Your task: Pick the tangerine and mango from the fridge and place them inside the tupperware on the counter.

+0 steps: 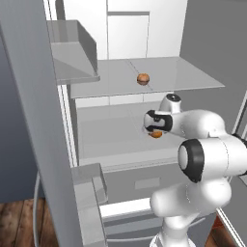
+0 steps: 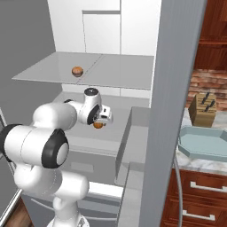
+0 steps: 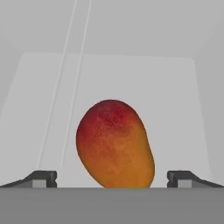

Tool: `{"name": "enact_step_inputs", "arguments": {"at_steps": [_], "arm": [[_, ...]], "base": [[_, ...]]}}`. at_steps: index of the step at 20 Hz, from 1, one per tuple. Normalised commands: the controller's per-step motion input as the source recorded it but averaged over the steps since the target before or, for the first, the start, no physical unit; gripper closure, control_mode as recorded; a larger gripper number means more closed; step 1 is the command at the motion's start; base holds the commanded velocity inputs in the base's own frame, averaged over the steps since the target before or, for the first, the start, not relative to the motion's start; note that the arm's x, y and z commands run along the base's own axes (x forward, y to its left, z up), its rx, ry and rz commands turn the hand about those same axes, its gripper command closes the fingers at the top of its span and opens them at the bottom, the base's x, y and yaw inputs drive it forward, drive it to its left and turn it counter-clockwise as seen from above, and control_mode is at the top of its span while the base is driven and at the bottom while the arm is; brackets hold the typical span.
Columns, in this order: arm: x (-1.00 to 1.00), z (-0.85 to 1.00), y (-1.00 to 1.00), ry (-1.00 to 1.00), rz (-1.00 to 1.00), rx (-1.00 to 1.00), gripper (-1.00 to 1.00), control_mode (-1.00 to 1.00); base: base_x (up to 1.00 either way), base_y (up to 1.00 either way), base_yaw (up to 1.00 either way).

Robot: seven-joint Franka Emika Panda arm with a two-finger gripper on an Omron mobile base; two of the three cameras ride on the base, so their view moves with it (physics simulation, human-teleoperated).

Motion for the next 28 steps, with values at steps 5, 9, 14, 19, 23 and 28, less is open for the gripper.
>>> {"name": "enact_step_inputs", "arguments": {"at_steps": [5, 9, 14, 19, 23, 28], "arm": [[0.19, -0.16, 0.00, 0.00, 0.00, 0.00, -1.00, -1.00], [0.11, -0.12, 0.00, 0.00, 0.00, 0.00, -1.00, -1.00], [0.02, -0.15, 0.00, 0.00, 0.00, 0.00, -1.00, -1.00], [0.00, -0.29, 0.00, 0.00, 0.00, 0.00, 1.00, -1.00], [-0.06, -0.22, 0.02, 0.00, 0.00, 0.00, 1.00, -1.00], [-0.39, -0.02, 0.01, -0.08, 0.00, 0.01, 1.00, -1.00]], "base": [[0.00, 0.00, 0.00], [0.00, 0.00, 0.00], [0.00, 0.00, 0.00], [0.00, 0.00, 0.00], [0.00, 0.00, 0.00], [0.00, 0.00, 0.00]]}}
